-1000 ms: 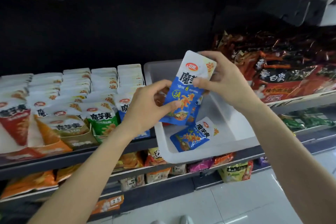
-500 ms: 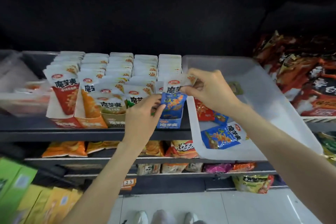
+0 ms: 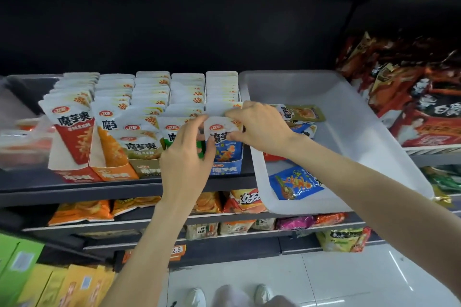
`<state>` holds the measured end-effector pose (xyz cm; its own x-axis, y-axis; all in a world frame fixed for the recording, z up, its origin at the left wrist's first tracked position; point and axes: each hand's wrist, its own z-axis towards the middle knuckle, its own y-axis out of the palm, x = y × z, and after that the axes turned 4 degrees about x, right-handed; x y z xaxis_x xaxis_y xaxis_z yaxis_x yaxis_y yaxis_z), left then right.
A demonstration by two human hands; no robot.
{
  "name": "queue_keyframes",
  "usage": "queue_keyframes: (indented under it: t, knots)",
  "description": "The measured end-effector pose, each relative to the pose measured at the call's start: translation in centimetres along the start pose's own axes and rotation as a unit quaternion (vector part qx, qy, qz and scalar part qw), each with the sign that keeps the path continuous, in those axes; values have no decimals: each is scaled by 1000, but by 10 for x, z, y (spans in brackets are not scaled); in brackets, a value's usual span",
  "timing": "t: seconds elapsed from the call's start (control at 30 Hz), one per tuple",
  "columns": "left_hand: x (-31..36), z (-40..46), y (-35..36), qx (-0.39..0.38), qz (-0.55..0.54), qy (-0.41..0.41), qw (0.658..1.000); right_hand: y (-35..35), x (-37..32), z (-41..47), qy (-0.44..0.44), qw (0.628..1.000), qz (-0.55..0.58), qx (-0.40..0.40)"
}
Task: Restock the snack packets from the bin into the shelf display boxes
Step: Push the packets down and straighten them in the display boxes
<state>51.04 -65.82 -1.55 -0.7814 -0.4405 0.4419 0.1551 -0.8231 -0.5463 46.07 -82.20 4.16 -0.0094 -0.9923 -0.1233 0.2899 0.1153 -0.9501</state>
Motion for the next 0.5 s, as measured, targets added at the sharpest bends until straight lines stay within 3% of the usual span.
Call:
queue_keyframes:
  t: [0.07, 0.13, 0.23, 0.33, 0.5]
  knots:
    - [0, -3, -2, 34, 21, 14, 999, -10, 7, -9, 11, 994, 105, 7]
    - [4, -1, -4, 78, 9, 49, 996, -28, 22, -24, 38, 973, 216, 65]
    - [17, 8, -1, 45, -63, 155, 985, -46, 59, -57, 75, 970, 211, 93]
    - [36, 14, 7, -111, -96, 203, 968, -33, 97, -90, 113, 989, 67, -63]
    - [84, 39, 37, -315, 2, 260, 913, -6, 131, -114, 52, 956, -136, -254]
